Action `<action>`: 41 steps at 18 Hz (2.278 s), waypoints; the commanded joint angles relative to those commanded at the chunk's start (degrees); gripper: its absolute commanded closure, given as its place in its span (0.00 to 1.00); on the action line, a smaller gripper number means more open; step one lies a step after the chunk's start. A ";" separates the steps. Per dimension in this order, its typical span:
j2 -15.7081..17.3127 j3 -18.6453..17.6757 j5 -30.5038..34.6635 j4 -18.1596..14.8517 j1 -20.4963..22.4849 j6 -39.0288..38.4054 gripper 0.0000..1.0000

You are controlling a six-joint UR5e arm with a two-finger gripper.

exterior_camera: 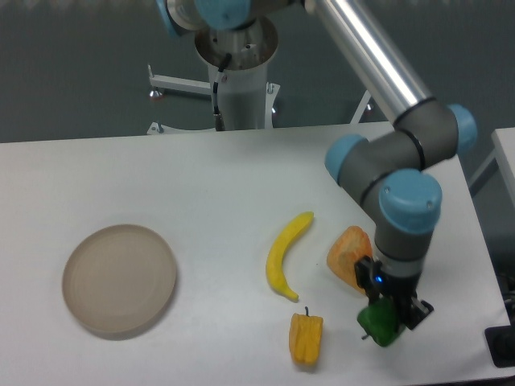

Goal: Place the green pepper on the plate
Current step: 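Carry the green pepper over the banana toward the beige plate, then lower the green pepper onto the plate's center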

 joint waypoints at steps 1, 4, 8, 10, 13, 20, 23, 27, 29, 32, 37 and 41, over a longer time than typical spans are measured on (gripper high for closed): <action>1.32 -1.23 0.00 -0.88 -0.35 -1.67 0.67; 5.28 -5.36 0.00 -2.29 -2.90 -8.08 0.67; 8.80 -9.93 0.00 -2.56 -7.73 -18.62 0.67; 9.59 -11.26 0.00 -2.38 -10.54 -25.55 0.67; 9.42 -12.23 0.09 -1.86 -15.38 -38.56 0.67; 7.49 -13.11 -1.58 -1.59 -23.47 -55.72 0.67; 6.08 -13.46 -3.34 2.09 -25.75 -60.73 0.67; 3.97 -16.61 -3.25 8.33 -27.78 -62.33 0.66; 3.71 -18.46 -3.25 10.62 -27.95 -62.24 0.65; 3.71 -19.35 -3.60 11.33 -28.31 -61.63 0.65; 3.35 -19.44 -4.92 11.50 -28.48 -61.01 0.65; 3.27 -19.44 -5.10 11.50 -28.57 -61.01 0.65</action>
